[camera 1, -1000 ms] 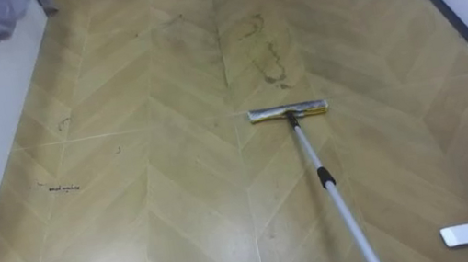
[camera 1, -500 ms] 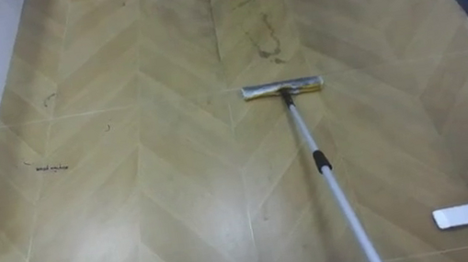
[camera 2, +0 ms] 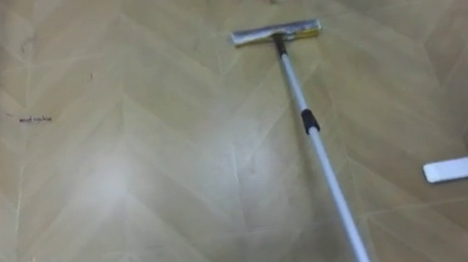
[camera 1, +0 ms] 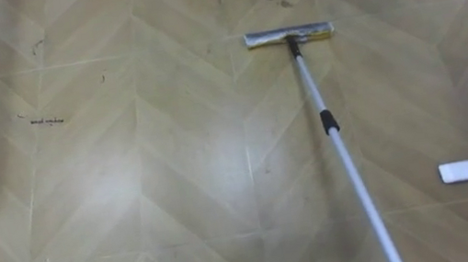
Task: Mop floor
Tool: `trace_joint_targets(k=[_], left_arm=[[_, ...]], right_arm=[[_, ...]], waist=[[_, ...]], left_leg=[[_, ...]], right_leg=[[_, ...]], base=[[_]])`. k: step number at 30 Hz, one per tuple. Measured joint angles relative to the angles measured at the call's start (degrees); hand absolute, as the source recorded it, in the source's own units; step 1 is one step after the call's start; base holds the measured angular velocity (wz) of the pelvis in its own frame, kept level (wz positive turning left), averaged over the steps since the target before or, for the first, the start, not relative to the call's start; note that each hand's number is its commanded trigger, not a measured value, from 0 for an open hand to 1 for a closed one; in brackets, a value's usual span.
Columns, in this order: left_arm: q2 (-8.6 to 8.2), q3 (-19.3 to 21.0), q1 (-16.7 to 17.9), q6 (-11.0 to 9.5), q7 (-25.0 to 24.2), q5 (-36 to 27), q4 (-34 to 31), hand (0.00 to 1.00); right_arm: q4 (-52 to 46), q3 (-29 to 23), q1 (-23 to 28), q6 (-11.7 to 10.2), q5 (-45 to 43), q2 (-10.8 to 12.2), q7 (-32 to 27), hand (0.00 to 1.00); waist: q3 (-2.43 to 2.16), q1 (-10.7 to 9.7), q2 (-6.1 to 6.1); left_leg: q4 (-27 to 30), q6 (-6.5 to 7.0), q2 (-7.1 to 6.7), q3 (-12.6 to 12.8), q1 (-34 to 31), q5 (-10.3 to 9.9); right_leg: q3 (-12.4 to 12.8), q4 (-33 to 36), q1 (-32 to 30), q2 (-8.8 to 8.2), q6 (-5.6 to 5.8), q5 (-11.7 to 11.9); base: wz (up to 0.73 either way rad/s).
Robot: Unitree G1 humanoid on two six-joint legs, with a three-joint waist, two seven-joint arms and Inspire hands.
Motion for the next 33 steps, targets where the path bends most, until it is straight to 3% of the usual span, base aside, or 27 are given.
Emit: trace_joint_targets(k=[2,3,4,5,6,7,8,11,12,13,14,15,16,18,20,21,22,23,24,26,27,29,31,32,33], left_arm=[[0.03,-0.2,-0.4,0.6,0.4,-0.2,0.6,0.0],[0.28,-0.9,-0.4,1.0,1.0,-0.1,1.3,0.0],[0.47,-1.8,-0.3,1.8,1.2,0.3,1.9,0.0],[0.49,-2.2,-0.4,2.2,1.3,0.8,2.2,0.0],[0.29,-2.4,-0.4,3.0,1.6,1.1,2.6,0.0],[0.25,-2.7,-0.3,3.5,1.7,1.1,2.9,0.0],[0.25,-2.9,-0.2,3.7,1.6,1.1,3.0,0.0],[0.21,-4.1,-0.6,3.5,1.4,1.1,2.5,0.0],[0.25,-4.1,0.0,3.3,1.1,1.1,1.9,0.0],[0.32,-4.1,0.3,3.1,0.7,1.0,1.2,0.0],[0.47,-4.1,0.3,3.2,0.5,0.9,1.3,0.0],[0.66,-4.0,0.5,3.2,0.3,0.9,1.2,0.0],[0.56,-4.0,0.3,3.3,0.0,1.0,0.6,0.0],[0.39,-4.2,0.5,3.4,-0.8,1.1,-0.8,0.0],[0.41,-4.1,-0.2,3.7,-0.9,2.3,-1.2,0.0],[0.38,-4.1,-0.6,3.6,-0.9,3.5,-1.6,0.0],[0.28,-4.1,-0.8,3.4,-0.8,4.0,-2.3,0.0],[0.18,-4.1,-0.8,3.4,-0.7,4.3,-2.7,0.0],[0.09,-4.1,-0.9,3.4,-0.7,4.9,-3.4,0.0],[-0.04,-4.2,-0.9,3.5,-0.6,5.6,-3.4,0.0],[-0.23,-4.4,-0.5,3.8,-0.7,6.1,-3.5,0.0],[-0.34,-4.4,0.8,4.6,-0.8,6.1,-4.0,0.0],[-0.83,-4.3,2.8,6.3,-1.3,6.4,-4.0,0.0],[-0.94,-4.3,3.4,6.6,-1.6,6.4,-3.8,0.0],[-0.89,-4.2,3.9,6.9,-2.1,6.1,-3.4,0.0]], right_arm=[[1.5,0.0,-1.1,0.1,1.2,0.2,-0.6,1.0],[2.0,0.0,-2.3,0.5,1.6,0.4,-1.1,1.0],[2.7,-0.2,-3.4,0.5,1.6,0.2,-1.3,1.0],[3.5,-0.3,-4.6,0.5,1.6,0.1,-1.5,1.0],[4.2,-0.3,-7.3,0.7,1.8,-0.3,-2.1,1.0],[4.4,-0.4,-8.7,0.9,2.0,-0.5,-2.0,1.0],[4.4,-0.5,-9.5,1.2,2.2,-0.7,-2.0,1.0],[4.4,-0.4,-14.8,3.1,5.8,-1.9,-0.7,1.0],[4.4,-0.4,-16.7,3.5,6.7,-2.4,0.0,1.0],[4.3,-0.2,-17.9,3.8,7.6,-2.7,0.5,1.0],[4.2,-0.1,-18.0,3.8,7.8,-2.6,0.7,1.0],[4.2,-0.1,-17.5,3.8,7.8,-2.7,1.2,1.0],[4.3,-0.4,-17.0,4.3,8.0,-3.1,1.7,1.0],[4.3,-0.4,-15.4,4.4,8.0,-4.3,2.2,1.0],[4.4,-0.4,-12.8,4.4,7.8,-5.8,3.0,1.0],[5.7,-0.1,-11.2,4.3,7.0,-7.0,3.3,1.0],[6.4,1.0,-9.7,4.5,5.8,-8.1,2.9,1.0],[6.4,1.4,-8.6,4.5,5.7,-8.6,2.6,1.0],[6.4,1.6,-6.4,4.5,5.5,-9.2,1.6,1.0],[6.5,1.7,-2.8,4.5,5.4,-9.0,0.6,1.0],[6.5,1.6,-0.4,4.6,5.2,-8.5,0.4,1.0],[6.4,1.5,2.5,4.7,5.2,-7.3,0.4,1.0],[5.9,1.5,5.4,5.0,4.1,-6.0,1.1,1.0],[5.7,1.4,6.0,5.0,3.7,-5.8,1.3,1.0],[5.7,1.2,6.2,5.8,3.0,-5.4,1.7,1.0]], waist=[[0.57,0.6,0.14],[0.95,1.1,0.0],[0.62,1.7,-0.35],[0.78,2.3,-0.2],[1.14,2.8,0.29],[1.11,3.0,0.39],[1.17,3.2,0.29],[1.49,4.8,-0.54],[1.42,5.7,-0.86],[1.41,6.4,-0.85],[1.25,6.8,-1.19],[0.75,6.9,-1.82],[0.55,6.7,-2.07],[0.52,6.9,-2.16],[0.49,5.8,-2.05],[0.23,5.5,-1.41],[-0.17,5.4,-0.65],[-0.34,5.3,-0.23],[-0.29,5.2,0.36],[-0.24,3.9,1.32],[-0.28,3.2,2.08],[-0.32,2.0,2.41],[-0.5,0.5,2.96],[-0.76,0.5,3.2],[-1.0,0.6,3.8]], left_leg=[[5.5,-0.5,0.2,-1.9,-2.7,-0.7],[10.2,-0.6,0.06,-2.9,-5.0,-1.5],[17.9,-1.7,0.17,-2.8,-9.5,-2.8],[21.7,-1.99,0.32,-2.8,-11.9,-3.3],[28.7,-2.11,0.98,-3.2,-16.1,-3.4],[33.4,-2.28,1.51,-3.2,-18.6,-3.0],[34.5,-2.44,1.54,-3.2,-19.5,-3.1],[28.3,-2.15,1.06,-0.2,-23.3,-3.5],[22.8,-2.06,0.92,1.5,-24.0,-3.1],[17.8,-0.79,0.24,2.0,-24.0,-1.9],[16.8,0.08,-0.14,2.1,-24.0,-0.5],[15.9,1.2,-0.73,2.8,-23.3,0.9],[15.8,2.15,-1.24,3.9,-22.5,0.9],[16.3,4.04,-2.23,5.0,-21.3,-0.1],[17.2,5.55,-3.85,5.6,-20.3,-1.8],[18.1,6.19,-4.36,5.7,-19.9,-3.4],[18.6,6.63,-4.6,5.4,-19.6,-5.0],[18.5,6.84,-4.69,5.2,-19.4,-5.6],[17.8,7.06,-4.75,5.1,-18.4,-6.4],[16.4,7.21,-4.73,4.7,-16.3,-7.3],[15.7,6.99,-4.71,4.1,-14.9,-8.2],[15.0,6.45,-4.67,3.7,-12.9,-9.9],[15.1,4.92,-4.04,3.0,-9.4,-13.0],[15.3,4.37,-3.47,2.8,-8.7,-13.8],[16.4,3.04,-2.44,2.3,-7.4,-15.3]], right_leg=[[-0.3,8.4,-4.0,-0.91,-0.35,-0.7],[0.2,9.9,-5.9,-0.99,-0.9,-2.8],[0.2,9.8,-5.7,-0.81,-2.12,-6.1],[0.1,10.7,-6.4,-0.69,-2.28,-7.7],[-0.5,13.5,-8.1,-0.41,-3.28,-10.0],[-0.5,16.4,-8.9,-0.04,-3.89,-11.9],[-0.5,17.5,-9.1,-0.02,-4.26,-12.6],[-0.4,19.9,-9.6,0.12,-4.99,-14.8],[0.1,19.7,-9.5,0.26,-4.95,-14.8],[0.2,19.5,-8.7,0.24,-4.42,-15.0],[0.5,19.5,-8.4,0.09,-3.9,-15.3],[0.8,19.4,-7.8,-0.73,-2.99,-16.1],[1.7,18.9,-7.0,-0.9,-1.49,-16.7],[3.3,18.9,-5.9,-1.98,-0.76,-17.0],[4.8,24.2,-7.4,-3.04,0.78,-15.5],[6.8,28.1,-9.0,-3.06,1.64,-13.2],[9.1,31.5,-10.9,-2.07,1.74,-10.7],[10.1,32.7,-11.9,-1.61,1.62,-10.0],[11.5,33.4,-14.5,-0.62,1.58,-10.4],[11.8,31.2,-19.2,0.27,1.44,-10.7],[11.0,26.8,-22.3,0.61,1.26,-10.3],[10.9,16.9,-25.8,0.58,0.57,-6.6],[10.3,11.1,-26.5,0.47,0.1,2.2],[9.5,11.0,-25.5,0.83,-0.34,2.8],[8.3,12.1,-24.4,1.6,-1.53,2.3]], base=[[0.25],[0.11],[0.0],[-0.21],[-0.13],[0.0],[0.18],[-0.04],[-0.23],[-0.2],[0.0],[0.15],[0.18],[0.08],[0.19],[0.07],[0.0],[-0.16],[-0.05],[0.08],[0.16],[0.12],[-0.04],[-0.26],[-0.29]])
